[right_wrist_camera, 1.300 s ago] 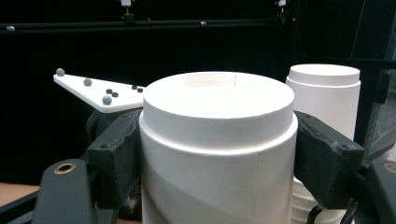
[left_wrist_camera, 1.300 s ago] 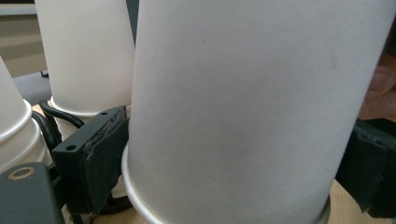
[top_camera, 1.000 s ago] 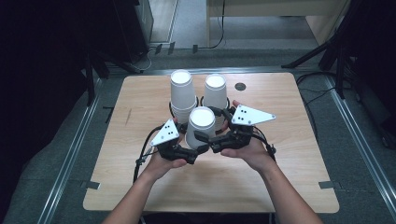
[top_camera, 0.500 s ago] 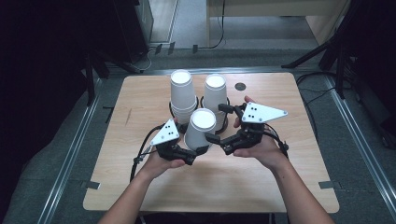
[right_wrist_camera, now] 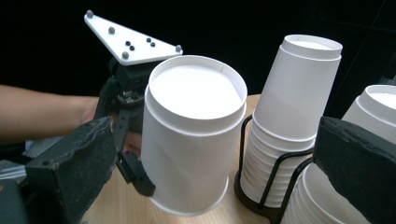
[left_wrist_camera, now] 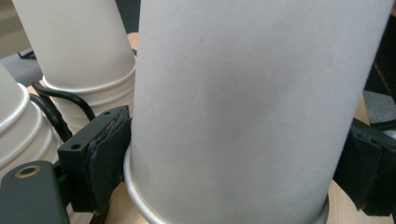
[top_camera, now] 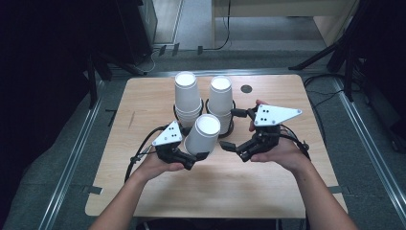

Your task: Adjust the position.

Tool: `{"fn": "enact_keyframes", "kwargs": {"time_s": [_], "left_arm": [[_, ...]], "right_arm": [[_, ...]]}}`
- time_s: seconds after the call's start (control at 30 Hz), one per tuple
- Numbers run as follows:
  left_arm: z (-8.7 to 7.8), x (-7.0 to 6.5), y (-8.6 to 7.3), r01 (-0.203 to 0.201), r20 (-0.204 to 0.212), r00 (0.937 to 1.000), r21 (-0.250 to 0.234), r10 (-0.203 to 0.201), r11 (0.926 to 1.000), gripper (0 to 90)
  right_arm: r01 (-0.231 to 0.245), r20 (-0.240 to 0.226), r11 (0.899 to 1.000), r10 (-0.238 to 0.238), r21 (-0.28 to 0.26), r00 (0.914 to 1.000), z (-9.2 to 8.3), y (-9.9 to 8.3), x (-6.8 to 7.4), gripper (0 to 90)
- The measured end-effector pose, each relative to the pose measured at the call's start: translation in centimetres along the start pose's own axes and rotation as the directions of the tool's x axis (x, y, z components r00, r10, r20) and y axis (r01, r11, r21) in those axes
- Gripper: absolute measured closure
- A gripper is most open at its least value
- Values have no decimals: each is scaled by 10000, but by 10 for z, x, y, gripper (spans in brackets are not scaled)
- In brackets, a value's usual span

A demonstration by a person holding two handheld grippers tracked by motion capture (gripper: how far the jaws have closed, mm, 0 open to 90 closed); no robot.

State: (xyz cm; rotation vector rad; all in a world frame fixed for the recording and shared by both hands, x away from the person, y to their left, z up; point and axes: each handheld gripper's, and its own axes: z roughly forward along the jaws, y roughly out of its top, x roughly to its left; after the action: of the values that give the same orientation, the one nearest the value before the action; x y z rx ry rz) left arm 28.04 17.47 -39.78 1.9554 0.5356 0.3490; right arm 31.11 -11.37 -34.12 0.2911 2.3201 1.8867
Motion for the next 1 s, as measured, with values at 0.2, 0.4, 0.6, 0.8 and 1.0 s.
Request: {"fn": "enact_keyframes", "kwargs": {"time_s": [0.2,0.4,0.6,0.8,1.0], "left_arm": [[-4,2,2,-288,144,9995,487,281,9984,85],[-7,2,6,-697,173,9975,983,683,9927,88],[-7,1,8,-1169,226,9931,1586,1148,9804,89],[-5,0,9,-1475,355,9890,2114,1433,9662,89],[-2,-1,9,-1587,461,9873,2317,1521,9597,89]], "right_arm": [[262,-67,9988,-260,409,9996,-4,3,-1,19],[508,-213,9961,-494,724,9986,-8,8,-1,66],[665,-445,9914,-618,1127,9971,-8,8,-5,132],[800,-769,9849,-688,1533,9947,-3,10,-5,132],[959,-1042,9783,-777,1836,9915,3,11,-2,130]]}}
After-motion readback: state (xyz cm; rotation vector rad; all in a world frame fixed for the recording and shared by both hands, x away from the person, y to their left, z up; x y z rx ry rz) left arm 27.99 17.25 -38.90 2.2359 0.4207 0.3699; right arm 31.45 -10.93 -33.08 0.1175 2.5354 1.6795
